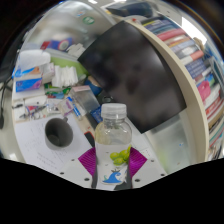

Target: Pour water

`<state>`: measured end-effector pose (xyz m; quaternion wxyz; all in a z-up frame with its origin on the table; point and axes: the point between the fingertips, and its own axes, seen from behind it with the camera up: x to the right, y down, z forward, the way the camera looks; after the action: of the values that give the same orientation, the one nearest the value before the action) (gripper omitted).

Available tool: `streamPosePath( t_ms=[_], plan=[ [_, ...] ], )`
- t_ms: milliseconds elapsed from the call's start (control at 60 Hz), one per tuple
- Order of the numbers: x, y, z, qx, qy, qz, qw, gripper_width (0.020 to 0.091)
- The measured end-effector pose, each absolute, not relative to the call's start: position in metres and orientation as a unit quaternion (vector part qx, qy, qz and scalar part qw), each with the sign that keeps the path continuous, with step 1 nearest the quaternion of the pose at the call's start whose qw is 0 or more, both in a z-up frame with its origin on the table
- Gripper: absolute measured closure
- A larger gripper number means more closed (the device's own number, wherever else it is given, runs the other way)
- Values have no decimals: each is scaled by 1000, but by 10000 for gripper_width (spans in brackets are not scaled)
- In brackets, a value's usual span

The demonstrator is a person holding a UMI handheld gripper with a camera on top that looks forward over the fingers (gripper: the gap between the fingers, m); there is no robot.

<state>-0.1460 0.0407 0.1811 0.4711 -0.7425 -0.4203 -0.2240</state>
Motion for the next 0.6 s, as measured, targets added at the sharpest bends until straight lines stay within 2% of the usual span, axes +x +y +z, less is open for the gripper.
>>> streamPosePath(
  t_ms=[183,300,600],
  plan=[
    [-126,40,177,-812,-214,-32,542,707],
    [-112,41,152,-819,-124,44,559,706],
    [-108,46,91,-813,-84,68,572,706]
  ],
)
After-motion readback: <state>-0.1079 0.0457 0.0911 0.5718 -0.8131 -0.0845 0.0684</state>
